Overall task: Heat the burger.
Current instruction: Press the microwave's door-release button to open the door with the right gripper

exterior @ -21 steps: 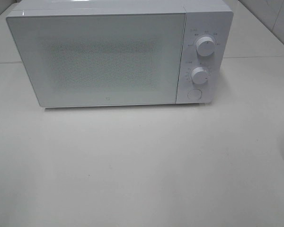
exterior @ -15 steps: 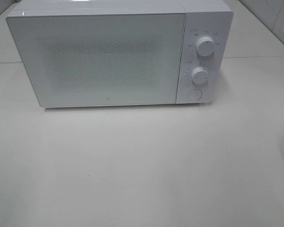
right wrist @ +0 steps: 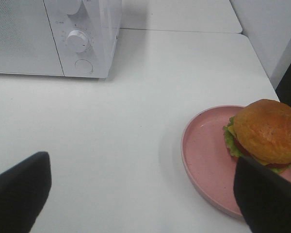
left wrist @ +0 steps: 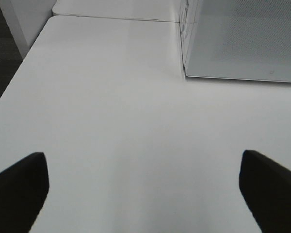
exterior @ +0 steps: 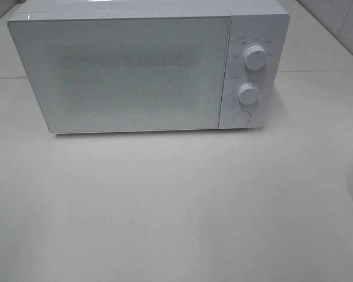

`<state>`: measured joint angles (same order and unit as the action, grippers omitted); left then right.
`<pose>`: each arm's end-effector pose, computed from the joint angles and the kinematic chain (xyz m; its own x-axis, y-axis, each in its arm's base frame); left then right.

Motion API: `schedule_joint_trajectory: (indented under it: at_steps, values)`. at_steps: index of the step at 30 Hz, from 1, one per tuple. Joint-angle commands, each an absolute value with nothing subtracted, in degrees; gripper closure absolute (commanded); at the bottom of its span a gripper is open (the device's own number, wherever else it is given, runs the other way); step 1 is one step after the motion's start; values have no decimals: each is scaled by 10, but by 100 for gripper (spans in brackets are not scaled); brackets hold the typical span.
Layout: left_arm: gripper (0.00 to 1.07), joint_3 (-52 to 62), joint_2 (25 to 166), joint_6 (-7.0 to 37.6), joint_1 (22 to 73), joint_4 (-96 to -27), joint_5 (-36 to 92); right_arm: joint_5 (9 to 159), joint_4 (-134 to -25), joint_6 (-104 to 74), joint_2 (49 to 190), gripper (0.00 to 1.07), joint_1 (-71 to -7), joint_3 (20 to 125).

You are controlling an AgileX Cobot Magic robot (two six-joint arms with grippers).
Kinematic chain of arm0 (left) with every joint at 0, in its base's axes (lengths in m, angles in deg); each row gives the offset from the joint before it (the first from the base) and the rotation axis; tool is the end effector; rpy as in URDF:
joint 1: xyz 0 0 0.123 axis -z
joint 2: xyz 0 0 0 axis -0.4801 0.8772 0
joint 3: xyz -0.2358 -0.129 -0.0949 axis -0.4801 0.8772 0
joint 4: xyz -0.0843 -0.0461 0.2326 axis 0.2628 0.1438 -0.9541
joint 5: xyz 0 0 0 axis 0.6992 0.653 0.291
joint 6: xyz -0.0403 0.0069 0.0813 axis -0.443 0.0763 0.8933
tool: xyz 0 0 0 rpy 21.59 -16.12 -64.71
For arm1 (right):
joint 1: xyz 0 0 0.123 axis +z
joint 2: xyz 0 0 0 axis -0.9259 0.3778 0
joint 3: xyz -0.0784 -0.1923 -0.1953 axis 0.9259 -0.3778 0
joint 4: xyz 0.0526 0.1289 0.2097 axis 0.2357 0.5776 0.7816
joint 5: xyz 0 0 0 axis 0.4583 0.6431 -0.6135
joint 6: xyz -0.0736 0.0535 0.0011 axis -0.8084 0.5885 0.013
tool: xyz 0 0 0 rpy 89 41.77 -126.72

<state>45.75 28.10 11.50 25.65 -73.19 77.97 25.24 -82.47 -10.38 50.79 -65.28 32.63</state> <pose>-0.0044 -0.0045 0.2807 -0.4627 -0.0507 -0.8851 -0.0233 0.9987 -0.0450 -0.0007 -0.0039 0.2817 -0.3788 -0.0455 -0.9244 -0.0160 0.9990 -0.0426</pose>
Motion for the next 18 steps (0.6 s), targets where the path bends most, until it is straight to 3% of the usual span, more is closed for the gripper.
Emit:
schedule_joint_trajectory:
  at_steps: [1,13,18]
  values:
    - [6,456,279,118,257,-733,781,257,-822,-104,491,8,-652,326]
    - [6,456,279,118,257,-733,781,257,-822,-104,491,8,-652,326]
    - [6,456,279,118,257,-733,781,300,-819,-98,538,14,-652,368]
